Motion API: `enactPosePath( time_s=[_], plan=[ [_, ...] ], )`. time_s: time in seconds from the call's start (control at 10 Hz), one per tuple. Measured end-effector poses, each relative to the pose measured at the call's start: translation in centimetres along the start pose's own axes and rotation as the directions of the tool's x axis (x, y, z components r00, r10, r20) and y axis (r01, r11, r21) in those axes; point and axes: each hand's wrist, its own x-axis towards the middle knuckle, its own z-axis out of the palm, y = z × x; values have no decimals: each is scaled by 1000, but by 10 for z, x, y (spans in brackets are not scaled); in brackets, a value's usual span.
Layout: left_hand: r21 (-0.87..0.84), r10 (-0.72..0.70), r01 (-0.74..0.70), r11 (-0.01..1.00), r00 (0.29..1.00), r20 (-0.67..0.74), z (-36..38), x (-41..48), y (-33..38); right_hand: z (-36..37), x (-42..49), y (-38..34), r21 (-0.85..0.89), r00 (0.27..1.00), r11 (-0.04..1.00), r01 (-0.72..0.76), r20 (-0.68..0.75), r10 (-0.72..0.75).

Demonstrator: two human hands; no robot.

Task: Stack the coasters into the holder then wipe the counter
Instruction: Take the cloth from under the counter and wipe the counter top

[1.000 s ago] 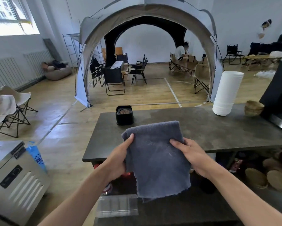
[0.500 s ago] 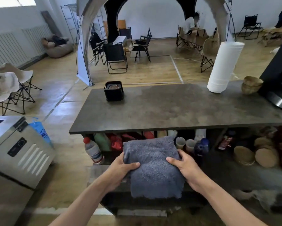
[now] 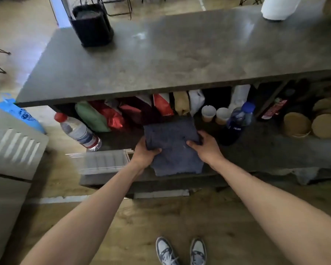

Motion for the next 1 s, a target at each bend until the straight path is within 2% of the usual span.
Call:
enactPosePath(
  time_s=[0.1, 0.2, 0.3, 0.4, 0.5, 0.7, 0.8, 0.9, 1.0],
  plan=[
    [128, 3, 2, 992, 999, -40, 16, 23, -26, 15, 22, 31, -140, 999, 989, -37, -14, 36],
    [360, 36, -9, 933, 997, -69, 31, 27, -38, 28, 26, 54, -461, 987, 887, -11, -146, -63],
    [701, 278, -151, 697, 958, -70, 49, 13, -40, 43, 20, 65, -742, 921, 656, 139, -146, -360],
    [846, 486, -349, 403, 865, 126, 61, 18, -53, 53, 26, 71, -802, 885, 505, 319, 61, -462],
    [859, 416, -376, 348, 883, 218, 67, 30, -75, 56, 36, 79, -830, 924, 456, 321, 168, -344],
    [852, 402, -371, 370, 890, 214, 72, 37, -90, 60, 46, 90, -849, 943, 439, 294, 183, -278],
    [861, 339, -357, 361, 911, 236, 70, 31, -84, 56, 39, 84, -873, 957, 398, 281, 226, -179],
    [855, 236, -318, 409, 942, 238, 60, 16, -61, 47, 26, 62, -877, 967, 411, 251, 210, -142],
    [836, 344, -347, 425, 916, 206, 37, -23, -20, 29, -17, 27, -848, 937, 478, 230, 61, -344]
  ],
)
